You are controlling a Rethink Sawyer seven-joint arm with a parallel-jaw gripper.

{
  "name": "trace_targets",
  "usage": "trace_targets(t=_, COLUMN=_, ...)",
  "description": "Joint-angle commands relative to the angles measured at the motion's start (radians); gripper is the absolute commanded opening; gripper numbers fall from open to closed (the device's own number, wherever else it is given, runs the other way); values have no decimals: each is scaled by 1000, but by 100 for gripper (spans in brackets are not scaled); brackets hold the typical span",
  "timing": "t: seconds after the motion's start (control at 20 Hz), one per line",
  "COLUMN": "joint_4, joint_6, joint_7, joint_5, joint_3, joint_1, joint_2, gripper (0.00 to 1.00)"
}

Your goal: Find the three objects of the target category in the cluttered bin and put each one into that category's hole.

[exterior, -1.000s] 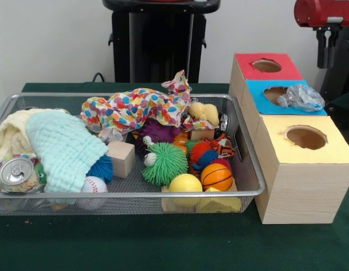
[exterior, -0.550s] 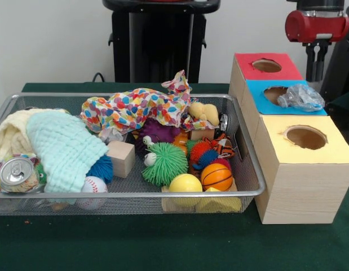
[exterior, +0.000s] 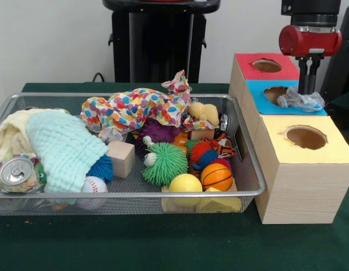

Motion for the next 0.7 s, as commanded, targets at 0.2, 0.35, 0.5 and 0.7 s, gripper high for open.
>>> trace_targets(t=0.2, joint_4=-53, joint_6=-60, joint_7=212, joint_5=46, joint_3=3, joint_1=-7, joint_2=62, gripper=0)
trace_targets(t=0.35, joint_4=-63, joint_6=-75, joint_7=219, joint_5=53, joint_3=-1, joint_1=-5, joint_2=85, gripper=0)
trace_targets(t=0.5, joint_4=-79, joint_6=-83, joint_7=217, joint_5=64, joint_3=-2, joint_1=-7, joint_2=108, gripper=0)
trace_targets(t=0.7, joint_4=-84, joint_6=-101, joint_7=200, joint_5=62, joint_3=-13, joint_1=-3, joint_2=132, gripper=0)
